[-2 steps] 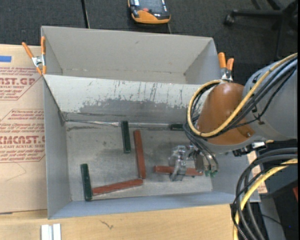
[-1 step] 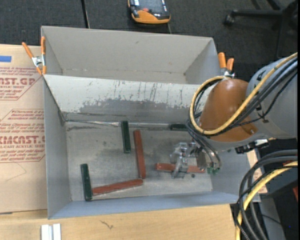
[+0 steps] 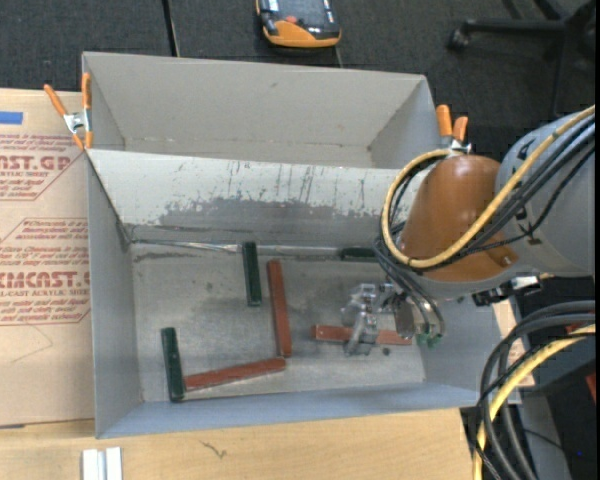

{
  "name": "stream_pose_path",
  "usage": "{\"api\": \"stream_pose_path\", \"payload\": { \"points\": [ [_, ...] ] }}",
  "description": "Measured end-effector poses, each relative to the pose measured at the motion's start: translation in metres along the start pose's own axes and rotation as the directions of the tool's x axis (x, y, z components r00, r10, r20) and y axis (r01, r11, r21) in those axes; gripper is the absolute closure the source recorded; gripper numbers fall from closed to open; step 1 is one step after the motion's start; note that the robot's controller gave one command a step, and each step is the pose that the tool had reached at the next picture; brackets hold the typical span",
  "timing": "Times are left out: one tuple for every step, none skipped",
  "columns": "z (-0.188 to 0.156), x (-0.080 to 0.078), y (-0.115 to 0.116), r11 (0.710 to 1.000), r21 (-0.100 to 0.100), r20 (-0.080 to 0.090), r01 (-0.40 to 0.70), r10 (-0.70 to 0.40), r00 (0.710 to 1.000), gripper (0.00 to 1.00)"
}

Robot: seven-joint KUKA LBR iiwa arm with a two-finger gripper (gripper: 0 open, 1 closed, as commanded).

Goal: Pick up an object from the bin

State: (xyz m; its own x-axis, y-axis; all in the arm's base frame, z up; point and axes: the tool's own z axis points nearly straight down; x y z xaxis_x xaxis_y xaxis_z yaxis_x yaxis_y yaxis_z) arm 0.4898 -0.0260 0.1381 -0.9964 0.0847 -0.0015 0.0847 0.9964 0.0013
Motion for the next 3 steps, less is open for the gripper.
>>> {"api": "stream_pose_path", "payload": {
  "points": [
    [-0.006,0.0,0.0,1.0,0.0,-0.001,0.0,0.0,1.0,1.0],
    [-0.013,0.001,0.0,1.0,0.0,-0.003,0.0,0.0,1.0,1.0],
    [-0.023,0.001,0.0,1.0,0.0,-0.004,0.001,-0.001,1.0,1.0]
  ]
}}
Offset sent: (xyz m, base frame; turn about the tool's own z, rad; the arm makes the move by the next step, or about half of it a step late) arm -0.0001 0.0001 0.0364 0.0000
